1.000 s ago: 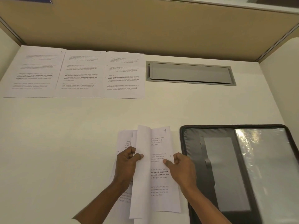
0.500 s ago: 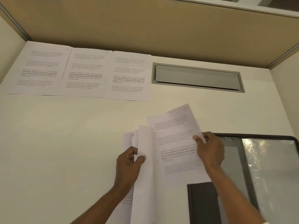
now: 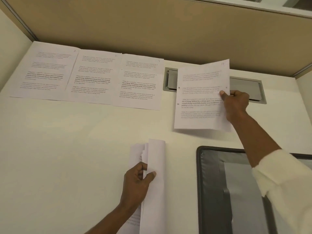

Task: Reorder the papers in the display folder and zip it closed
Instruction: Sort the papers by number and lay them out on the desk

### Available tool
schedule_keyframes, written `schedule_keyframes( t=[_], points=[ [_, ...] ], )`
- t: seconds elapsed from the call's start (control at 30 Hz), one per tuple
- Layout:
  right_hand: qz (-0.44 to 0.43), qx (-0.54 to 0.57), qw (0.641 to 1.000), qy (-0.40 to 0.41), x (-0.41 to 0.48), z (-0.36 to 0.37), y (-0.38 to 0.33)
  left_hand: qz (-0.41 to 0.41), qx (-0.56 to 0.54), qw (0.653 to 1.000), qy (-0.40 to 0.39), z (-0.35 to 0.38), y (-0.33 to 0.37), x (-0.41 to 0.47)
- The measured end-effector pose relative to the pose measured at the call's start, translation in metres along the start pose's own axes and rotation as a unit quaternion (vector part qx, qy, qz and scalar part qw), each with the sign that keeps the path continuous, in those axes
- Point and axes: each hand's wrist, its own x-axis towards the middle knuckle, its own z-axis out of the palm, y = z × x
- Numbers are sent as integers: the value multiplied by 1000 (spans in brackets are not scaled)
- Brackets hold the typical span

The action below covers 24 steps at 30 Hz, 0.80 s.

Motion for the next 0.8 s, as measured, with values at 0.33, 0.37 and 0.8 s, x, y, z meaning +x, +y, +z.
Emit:
schedule_keyframes(
  t=[0.33,0.37,0.8],
  points=[
    [53,40,998,-19,30,77,-21,-7,13,1000,1,0,2,3],
    [52,35,998,-14,31,82,-23,-7,18,1000,1,0,1,4],
    [-21,-97,995,6,34,106,-28,-12,39,999,-9,-2,2,9]
  ],
)
